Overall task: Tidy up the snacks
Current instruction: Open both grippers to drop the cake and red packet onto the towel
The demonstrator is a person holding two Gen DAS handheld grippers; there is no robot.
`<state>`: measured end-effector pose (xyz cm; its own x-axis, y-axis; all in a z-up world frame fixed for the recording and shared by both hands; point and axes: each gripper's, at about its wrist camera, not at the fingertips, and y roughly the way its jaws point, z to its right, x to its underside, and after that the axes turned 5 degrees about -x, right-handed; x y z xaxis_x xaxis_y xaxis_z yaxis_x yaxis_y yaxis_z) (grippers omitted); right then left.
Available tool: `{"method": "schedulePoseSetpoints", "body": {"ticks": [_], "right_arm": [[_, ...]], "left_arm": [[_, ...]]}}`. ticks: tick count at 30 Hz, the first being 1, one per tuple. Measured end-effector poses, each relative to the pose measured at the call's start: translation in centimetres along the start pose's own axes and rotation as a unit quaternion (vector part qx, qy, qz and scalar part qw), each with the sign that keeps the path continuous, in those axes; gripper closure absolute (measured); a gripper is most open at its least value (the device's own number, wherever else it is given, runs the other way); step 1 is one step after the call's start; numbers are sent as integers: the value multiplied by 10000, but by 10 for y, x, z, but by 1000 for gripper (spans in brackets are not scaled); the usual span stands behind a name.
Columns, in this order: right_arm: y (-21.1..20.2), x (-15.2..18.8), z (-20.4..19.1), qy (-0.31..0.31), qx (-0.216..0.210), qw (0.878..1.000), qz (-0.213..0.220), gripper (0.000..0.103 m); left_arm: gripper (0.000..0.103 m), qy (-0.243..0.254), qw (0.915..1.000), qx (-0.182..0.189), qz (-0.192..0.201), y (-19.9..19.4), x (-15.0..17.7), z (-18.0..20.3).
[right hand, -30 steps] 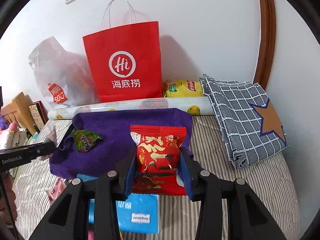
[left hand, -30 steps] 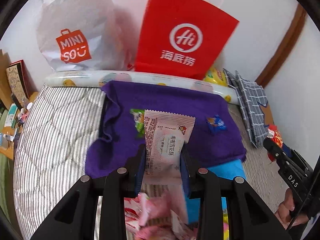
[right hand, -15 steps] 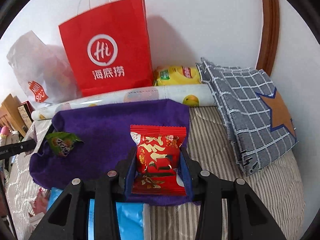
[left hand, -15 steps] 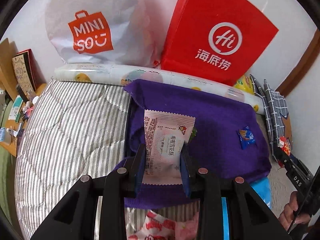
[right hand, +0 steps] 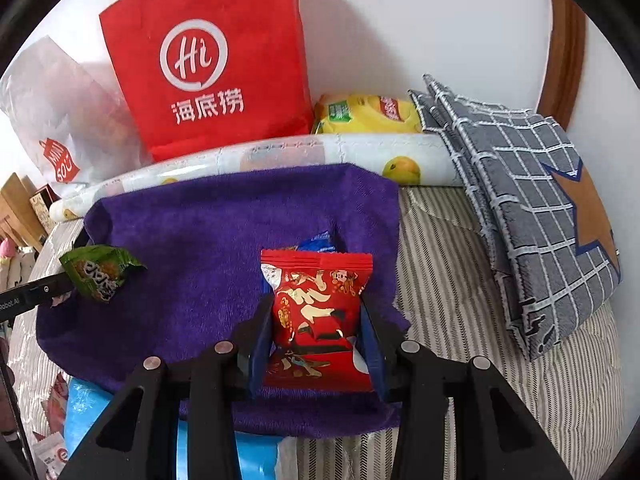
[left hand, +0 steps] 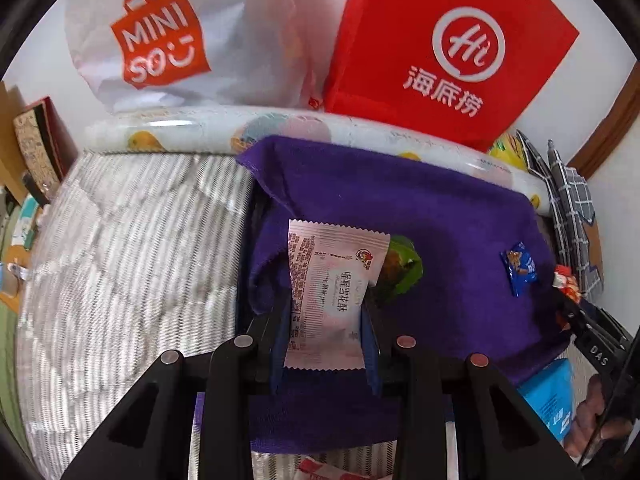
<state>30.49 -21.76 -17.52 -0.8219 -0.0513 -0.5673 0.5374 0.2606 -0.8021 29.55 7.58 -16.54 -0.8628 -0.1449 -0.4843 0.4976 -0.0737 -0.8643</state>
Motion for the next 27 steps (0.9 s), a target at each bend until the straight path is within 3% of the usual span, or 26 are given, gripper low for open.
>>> {"method": "schedulePoseSetpoints", "body": {"ticks": [12,18,20,23,27], "right_arm": [[7,2,3,6,-48,9999,-160,63],[4,2,3,52,-57,9999,-129,63],[0,2,3,101,-93,9999,-104,61],[-11,2,2,141,-178,9997,-31,51],[-25,3,-2,110,-136,9998,96,46]], "left_arm": [[71,19,10000,43,-65,9,3,1],[71,289,9995,-75,131,-1,5,9],[67,326,9993,-119,136,-4,5,10],[55,300,9994,-124,133,-10,5,9],[52,285,9994,-119,170,-21,9,8]]}}
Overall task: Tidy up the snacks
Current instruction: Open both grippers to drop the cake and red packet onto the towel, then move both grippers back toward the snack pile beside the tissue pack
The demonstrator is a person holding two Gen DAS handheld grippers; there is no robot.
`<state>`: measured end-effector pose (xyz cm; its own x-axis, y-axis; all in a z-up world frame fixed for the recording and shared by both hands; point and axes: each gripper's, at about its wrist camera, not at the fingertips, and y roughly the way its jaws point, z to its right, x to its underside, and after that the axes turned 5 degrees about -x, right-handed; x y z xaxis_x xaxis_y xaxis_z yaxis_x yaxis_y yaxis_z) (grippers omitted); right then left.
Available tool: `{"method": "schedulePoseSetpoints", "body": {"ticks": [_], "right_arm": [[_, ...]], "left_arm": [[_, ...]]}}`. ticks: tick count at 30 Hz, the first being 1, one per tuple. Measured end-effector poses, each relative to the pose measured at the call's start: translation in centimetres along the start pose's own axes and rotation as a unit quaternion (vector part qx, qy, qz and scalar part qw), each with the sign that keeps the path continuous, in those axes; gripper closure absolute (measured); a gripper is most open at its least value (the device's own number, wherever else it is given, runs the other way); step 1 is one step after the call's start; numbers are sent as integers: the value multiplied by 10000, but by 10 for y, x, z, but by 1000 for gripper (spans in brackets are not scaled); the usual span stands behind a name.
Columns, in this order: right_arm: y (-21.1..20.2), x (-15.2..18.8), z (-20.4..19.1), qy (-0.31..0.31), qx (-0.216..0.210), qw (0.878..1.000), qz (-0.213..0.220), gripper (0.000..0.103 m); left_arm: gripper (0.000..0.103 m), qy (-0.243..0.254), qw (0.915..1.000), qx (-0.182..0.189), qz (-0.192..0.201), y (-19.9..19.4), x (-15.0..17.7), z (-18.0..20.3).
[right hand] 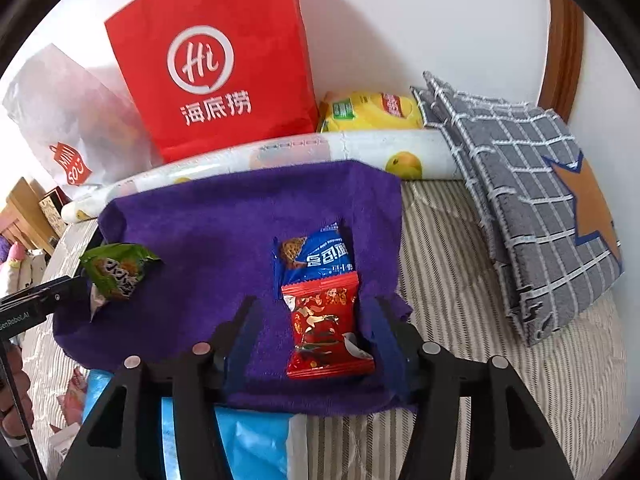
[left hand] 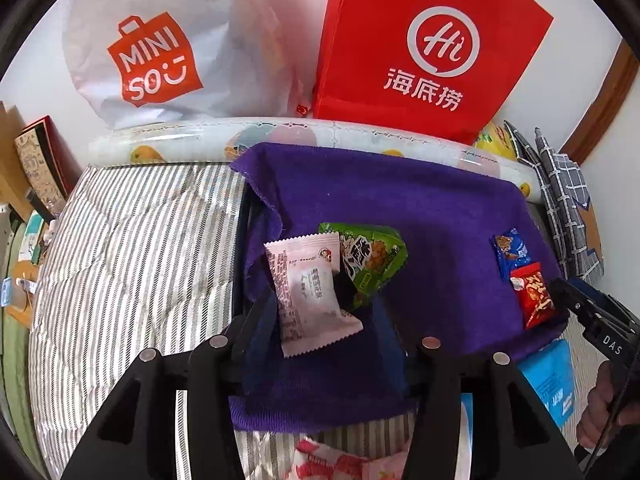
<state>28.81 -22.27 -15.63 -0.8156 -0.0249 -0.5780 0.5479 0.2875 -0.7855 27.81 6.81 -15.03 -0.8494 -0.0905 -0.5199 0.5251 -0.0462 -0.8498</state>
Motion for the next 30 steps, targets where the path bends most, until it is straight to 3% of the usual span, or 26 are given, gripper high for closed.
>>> {"method": "schedulePoseSetpoints", "body": {"ticks": [18,25,30], "right_arm": [[-93,39,-38,-306,354,9972,580,45],[-126,54,-42,-114,329,9966,753,45],[-136,66,-43,-27,603,9957,699,45]], "left_arm": [[50,26,9997,107,227,-73,38,2],[48,53,9992,142,365,-103,57,4],[46,122,9989,161,415,-118,71,6]]}}
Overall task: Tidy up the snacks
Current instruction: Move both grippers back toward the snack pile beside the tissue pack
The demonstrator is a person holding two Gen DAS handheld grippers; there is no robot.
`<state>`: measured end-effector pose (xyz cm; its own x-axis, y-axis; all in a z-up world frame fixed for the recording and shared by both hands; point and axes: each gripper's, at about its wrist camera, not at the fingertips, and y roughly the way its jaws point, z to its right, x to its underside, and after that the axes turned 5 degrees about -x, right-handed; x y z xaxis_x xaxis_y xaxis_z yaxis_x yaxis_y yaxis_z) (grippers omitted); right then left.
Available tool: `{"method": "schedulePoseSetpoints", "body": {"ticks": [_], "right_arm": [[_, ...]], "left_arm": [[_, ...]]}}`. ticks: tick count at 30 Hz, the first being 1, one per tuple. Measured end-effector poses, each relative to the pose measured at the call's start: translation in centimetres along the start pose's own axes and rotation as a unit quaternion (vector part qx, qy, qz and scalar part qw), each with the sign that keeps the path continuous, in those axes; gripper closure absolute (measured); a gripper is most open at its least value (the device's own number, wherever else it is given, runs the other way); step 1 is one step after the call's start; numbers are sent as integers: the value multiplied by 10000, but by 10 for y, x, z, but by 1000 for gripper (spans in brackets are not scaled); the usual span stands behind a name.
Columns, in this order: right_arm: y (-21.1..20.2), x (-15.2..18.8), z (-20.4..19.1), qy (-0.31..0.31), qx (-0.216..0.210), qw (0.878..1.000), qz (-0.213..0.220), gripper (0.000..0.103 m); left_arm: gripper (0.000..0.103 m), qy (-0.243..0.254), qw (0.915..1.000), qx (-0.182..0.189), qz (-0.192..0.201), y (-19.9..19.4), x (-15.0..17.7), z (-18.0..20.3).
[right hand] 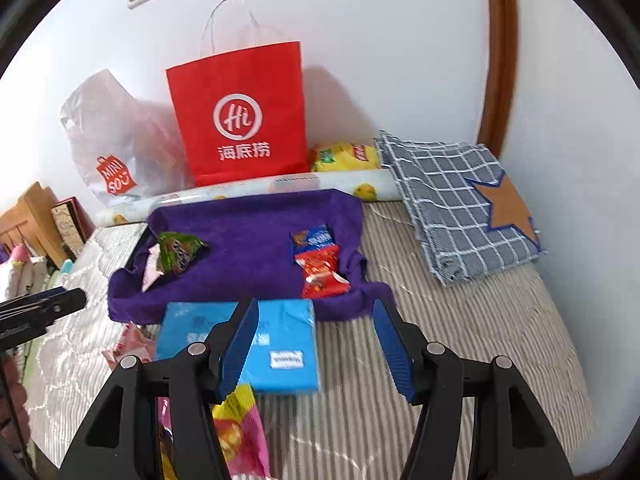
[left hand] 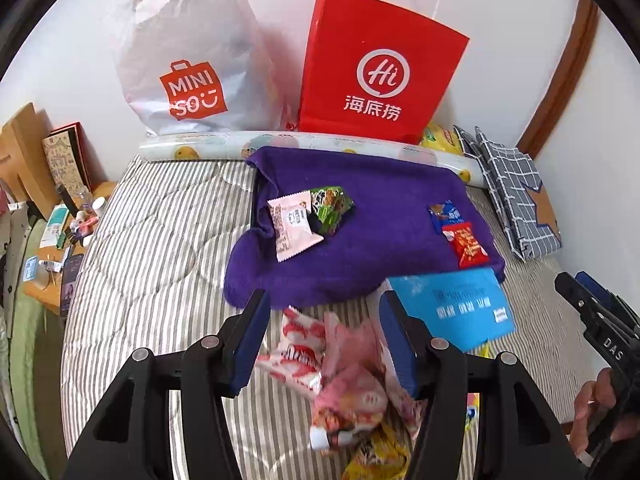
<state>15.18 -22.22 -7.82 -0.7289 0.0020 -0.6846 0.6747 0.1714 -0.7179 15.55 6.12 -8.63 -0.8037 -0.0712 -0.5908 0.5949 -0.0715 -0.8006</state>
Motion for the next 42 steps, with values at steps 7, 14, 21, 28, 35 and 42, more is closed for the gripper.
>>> {"method": "schedulePoseSetpoints", "body": {"ticks": [7,14,21,28,35,42], "right_arm": [[-13,19,-7,-21,-159,9997,-178,45],[-19,36,-14,-1,-301,9991,-284,45],[-14,48,-17,91,-351,9985,-414,45],[-4,64,-25,68,-372,9974,-609,45],[10,76,-34,145,-700,9940,-830,44],[20,81,-58,-114,-985,9914,-855,28]], "left_arm": [[44,63,10000,-26,66,-19,19,-1],[42,27,10000,-53,60,-27,33,-8],[41,-13,9999,-122,-53,-24,45,-18],[41,-130,9997,-132,-146,-18,55,-31],[41,-196,9994,-128,-268,-10,62,-39],[41,-251,9992,-92,-295,-7,64,-47]]}}
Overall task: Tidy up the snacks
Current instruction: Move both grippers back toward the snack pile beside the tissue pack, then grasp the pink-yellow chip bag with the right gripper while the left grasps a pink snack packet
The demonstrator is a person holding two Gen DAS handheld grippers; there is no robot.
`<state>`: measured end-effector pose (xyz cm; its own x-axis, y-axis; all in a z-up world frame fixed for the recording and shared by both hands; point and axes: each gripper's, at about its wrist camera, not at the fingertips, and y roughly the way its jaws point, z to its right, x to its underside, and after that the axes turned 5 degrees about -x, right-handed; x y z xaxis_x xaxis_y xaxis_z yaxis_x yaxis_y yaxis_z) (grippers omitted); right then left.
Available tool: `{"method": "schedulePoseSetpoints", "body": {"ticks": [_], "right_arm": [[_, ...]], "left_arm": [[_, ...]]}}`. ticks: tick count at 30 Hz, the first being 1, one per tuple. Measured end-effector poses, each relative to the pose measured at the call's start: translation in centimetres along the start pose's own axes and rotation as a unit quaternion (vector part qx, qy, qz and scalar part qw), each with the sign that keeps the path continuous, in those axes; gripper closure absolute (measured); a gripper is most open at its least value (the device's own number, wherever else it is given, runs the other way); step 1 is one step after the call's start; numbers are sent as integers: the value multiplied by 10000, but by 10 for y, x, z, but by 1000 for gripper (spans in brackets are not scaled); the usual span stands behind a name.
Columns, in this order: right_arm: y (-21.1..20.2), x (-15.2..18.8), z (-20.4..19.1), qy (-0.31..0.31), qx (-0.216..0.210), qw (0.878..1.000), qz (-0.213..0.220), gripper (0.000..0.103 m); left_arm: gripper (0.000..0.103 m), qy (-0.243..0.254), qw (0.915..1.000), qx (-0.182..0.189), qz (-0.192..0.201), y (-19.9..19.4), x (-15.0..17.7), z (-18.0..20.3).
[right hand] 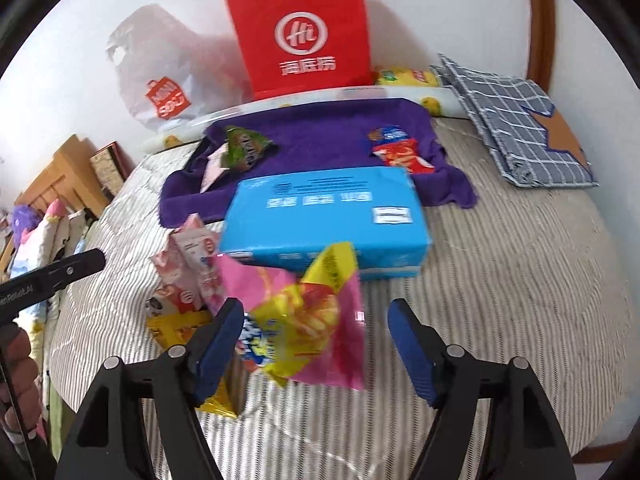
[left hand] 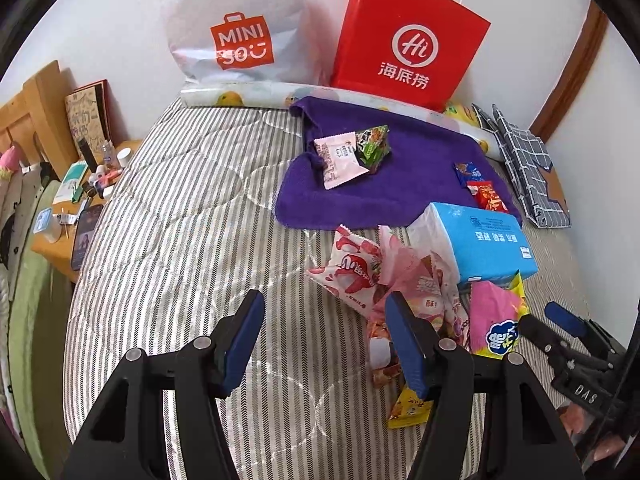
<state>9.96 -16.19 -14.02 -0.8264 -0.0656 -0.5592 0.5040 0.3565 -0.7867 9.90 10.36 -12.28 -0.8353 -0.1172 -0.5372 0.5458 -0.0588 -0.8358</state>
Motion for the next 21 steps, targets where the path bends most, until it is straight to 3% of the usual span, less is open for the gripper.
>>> {"method": "schedulePoseSetpoints", "body": {"ticks": [7,14,16,18,21], "right_arm": [[33,5,-4,-103,83,9993,-347,27],[47,9,-5,-328,213,9985,-372,23],[46,10,-7,-435,219,9982,-358,27],[43,11,-6,-484,195,9982,-305,38],[34,11,-3,-462,111,9986,-246,40]], "left_arm": [[41,-102,9999,-43,-92,3,3,-10],[41,-153,9997,-106,-133,5,4,-17],[41,-150,9997,-116,-154,7,5,-16],[41,-126,9997,-123,-191,9,6,-13],[41,-62,9997,-109,-218,11,7,-7]]}}
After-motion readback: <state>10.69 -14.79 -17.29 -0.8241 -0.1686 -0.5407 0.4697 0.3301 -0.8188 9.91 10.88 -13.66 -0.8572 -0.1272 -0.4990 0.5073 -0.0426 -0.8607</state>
